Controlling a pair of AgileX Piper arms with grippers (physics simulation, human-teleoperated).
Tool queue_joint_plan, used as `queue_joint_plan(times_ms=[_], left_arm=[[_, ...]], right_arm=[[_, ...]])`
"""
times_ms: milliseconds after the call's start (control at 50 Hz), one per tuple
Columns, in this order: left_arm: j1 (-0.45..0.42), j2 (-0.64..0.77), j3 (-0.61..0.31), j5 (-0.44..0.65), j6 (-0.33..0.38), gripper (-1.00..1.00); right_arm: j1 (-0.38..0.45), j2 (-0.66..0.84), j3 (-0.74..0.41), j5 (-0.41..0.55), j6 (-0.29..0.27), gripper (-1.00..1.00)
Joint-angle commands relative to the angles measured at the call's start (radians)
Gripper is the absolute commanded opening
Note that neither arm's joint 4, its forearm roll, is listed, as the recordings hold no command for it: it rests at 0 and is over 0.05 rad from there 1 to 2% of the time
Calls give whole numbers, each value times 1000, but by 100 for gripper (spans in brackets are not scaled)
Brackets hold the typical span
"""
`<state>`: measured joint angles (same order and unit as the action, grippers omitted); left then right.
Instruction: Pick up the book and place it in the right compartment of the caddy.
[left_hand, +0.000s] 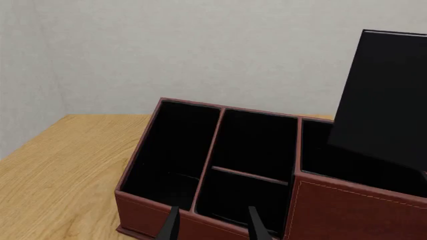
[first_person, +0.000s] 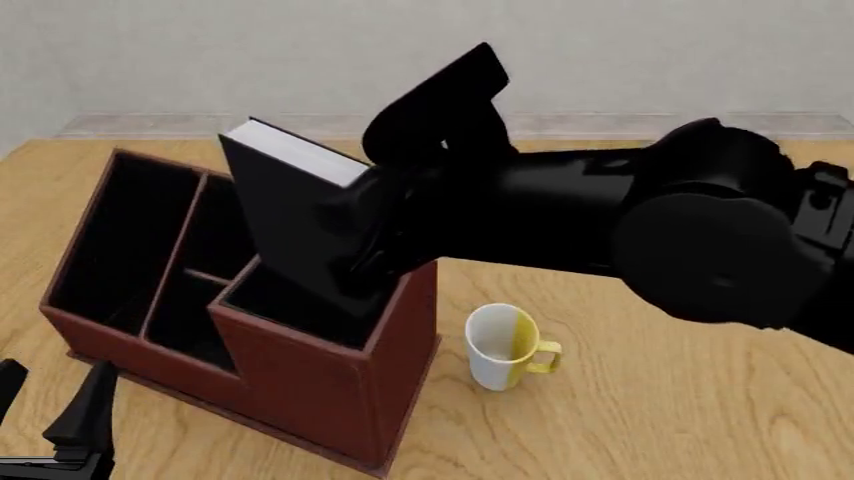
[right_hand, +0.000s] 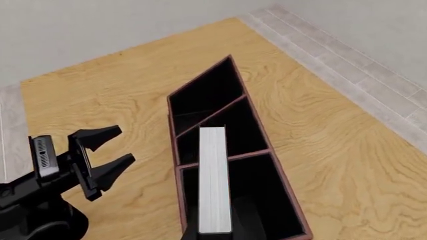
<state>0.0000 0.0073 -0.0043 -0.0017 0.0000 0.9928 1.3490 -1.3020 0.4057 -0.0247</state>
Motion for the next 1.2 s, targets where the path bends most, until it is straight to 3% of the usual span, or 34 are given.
queue_joint_plan(times_ms=[20,540,1200], left_arm=[[0,0,0,0,0,100],[0,0,0,0,0,100],[0,0,0,0,0,100]], right_arm=[[-4,20,-1,-34,18,-100],[-15,90,23,-84,-1,-100],[-13,134,63,-111,-109,-100]])
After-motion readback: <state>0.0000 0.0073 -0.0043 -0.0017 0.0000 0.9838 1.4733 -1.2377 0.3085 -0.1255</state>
